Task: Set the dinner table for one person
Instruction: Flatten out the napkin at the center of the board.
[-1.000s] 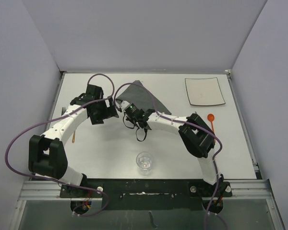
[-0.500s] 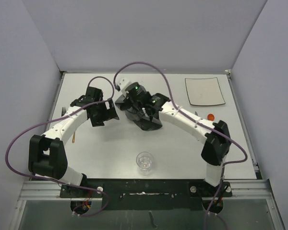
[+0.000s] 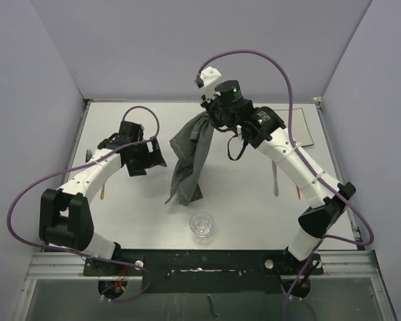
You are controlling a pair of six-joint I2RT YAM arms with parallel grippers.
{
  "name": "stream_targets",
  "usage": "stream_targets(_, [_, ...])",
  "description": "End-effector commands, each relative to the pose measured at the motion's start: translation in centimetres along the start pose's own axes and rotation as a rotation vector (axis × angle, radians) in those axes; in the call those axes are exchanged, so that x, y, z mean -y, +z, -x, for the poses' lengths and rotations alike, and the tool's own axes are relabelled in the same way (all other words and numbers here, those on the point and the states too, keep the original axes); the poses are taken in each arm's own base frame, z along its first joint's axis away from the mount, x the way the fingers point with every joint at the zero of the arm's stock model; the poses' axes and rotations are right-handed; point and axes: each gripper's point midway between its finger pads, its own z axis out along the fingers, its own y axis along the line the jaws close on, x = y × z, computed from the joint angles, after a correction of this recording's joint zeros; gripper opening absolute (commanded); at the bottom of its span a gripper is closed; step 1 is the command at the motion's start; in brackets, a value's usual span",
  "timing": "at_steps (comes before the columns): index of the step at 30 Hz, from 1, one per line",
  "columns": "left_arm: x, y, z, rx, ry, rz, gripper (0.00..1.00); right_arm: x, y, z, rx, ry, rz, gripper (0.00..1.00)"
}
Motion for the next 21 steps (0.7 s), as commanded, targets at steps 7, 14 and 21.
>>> stream_targets(7, [3.3, -0.1, 2.3, 0.06, 0.027, -0.098, 0.86, 1.4, 5.5, -12.3, -0.302, 0.087, 0.047, 0.0])
stream_targets(14, [6.0, 0.7, 0.6, 0.04, 0.112, -0.103, 0.86, 3.1, 7.8, -16.5, -0.449, 0.096, -0.037, 0.1])
stream_targets(21, [7.0, 4.5, -2.9, -0.049, 0.142, -0.074, 0.86, 3.6, 7.3, -16.5, -0.45, 0.156, -0.07, 0.56])
